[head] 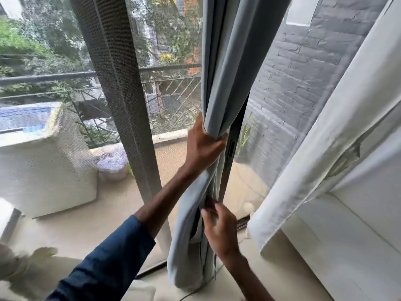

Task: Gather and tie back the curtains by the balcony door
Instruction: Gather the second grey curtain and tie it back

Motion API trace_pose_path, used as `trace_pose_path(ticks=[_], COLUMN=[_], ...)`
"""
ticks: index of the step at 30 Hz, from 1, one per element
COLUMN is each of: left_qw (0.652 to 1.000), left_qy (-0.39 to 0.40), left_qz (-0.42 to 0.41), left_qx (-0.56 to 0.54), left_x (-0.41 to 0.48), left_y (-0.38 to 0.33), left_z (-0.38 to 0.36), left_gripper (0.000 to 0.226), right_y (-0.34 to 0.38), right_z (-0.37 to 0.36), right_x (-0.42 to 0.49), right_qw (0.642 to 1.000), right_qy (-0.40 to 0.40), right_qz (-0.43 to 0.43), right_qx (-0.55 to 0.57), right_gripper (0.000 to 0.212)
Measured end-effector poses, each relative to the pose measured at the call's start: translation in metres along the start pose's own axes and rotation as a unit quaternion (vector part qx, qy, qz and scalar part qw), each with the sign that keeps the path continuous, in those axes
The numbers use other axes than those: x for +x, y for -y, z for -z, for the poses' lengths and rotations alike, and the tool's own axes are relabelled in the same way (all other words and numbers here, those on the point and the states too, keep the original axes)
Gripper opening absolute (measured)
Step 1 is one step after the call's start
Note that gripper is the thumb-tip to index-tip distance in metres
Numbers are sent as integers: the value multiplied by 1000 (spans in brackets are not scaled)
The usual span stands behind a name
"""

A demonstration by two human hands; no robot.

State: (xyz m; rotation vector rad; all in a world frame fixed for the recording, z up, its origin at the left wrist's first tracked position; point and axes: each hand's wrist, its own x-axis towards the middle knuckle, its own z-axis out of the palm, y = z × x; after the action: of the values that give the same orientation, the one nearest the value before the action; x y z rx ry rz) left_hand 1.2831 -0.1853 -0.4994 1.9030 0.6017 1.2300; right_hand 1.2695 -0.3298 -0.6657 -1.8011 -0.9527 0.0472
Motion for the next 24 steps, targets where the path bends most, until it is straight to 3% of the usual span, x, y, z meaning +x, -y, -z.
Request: trace_pose_path(ticks=[3,7,15,20,24], left_qw=[1000,1000,998,987,986], left_qy=[0,4,65,151,153], left_qz=[-3,-13,2,2,5], left_qx=[-10,-16,-17,-54,-71], left_x=[-4,-4,9,0,-7], left_y=[0,2,26,34,33], left_z=[-4,-4,21,31,30], left_gripper=[44,41,53,35,29], right_y=[-8,-1,6,-2,4], right_z=[-4,6,69,102,114], right_x=[10,32,91,118,120], right_qw=[991,976,994,992,988], right_qy=[63,109,79,125,147], right_qz=[-92,-96,11,32,35], right_qx=[80,164,79,-12,-22], right_gripper=[40,33,9,17,11])
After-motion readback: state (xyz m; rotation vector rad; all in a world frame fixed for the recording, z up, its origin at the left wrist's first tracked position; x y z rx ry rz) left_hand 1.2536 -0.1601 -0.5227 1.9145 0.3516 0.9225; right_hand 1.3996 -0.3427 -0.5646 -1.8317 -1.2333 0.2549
